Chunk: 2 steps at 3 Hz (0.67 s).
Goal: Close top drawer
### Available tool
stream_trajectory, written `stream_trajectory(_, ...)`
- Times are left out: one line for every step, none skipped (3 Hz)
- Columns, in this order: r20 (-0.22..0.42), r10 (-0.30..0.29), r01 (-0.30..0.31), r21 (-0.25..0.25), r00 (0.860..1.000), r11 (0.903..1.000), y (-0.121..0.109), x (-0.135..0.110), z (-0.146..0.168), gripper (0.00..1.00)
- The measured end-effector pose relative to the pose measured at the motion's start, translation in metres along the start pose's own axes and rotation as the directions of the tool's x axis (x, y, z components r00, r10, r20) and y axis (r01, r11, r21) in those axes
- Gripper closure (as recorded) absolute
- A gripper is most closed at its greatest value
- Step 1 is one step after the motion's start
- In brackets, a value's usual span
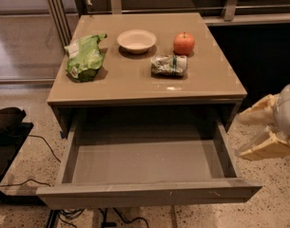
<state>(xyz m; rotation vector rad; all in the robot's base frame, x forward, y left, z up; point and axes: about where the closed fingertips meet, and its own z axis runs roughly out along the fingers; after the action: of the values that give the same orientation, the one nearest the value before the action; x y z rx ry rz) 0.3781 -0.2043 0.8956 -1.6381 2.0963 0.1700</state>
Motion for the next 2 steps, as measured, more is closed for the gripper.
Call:
stream_trajectory(0.061, -0.001, 0.001, -0.005, 0.998, 1.0000, 0.0148, 0.0066, 0.0108, 0.67)
stream_trajectory(0.062, -0.008, 0.009, -0.010, 0.998, 0.9999, 0.0147, 0.0036, 0.0112, 0.91)
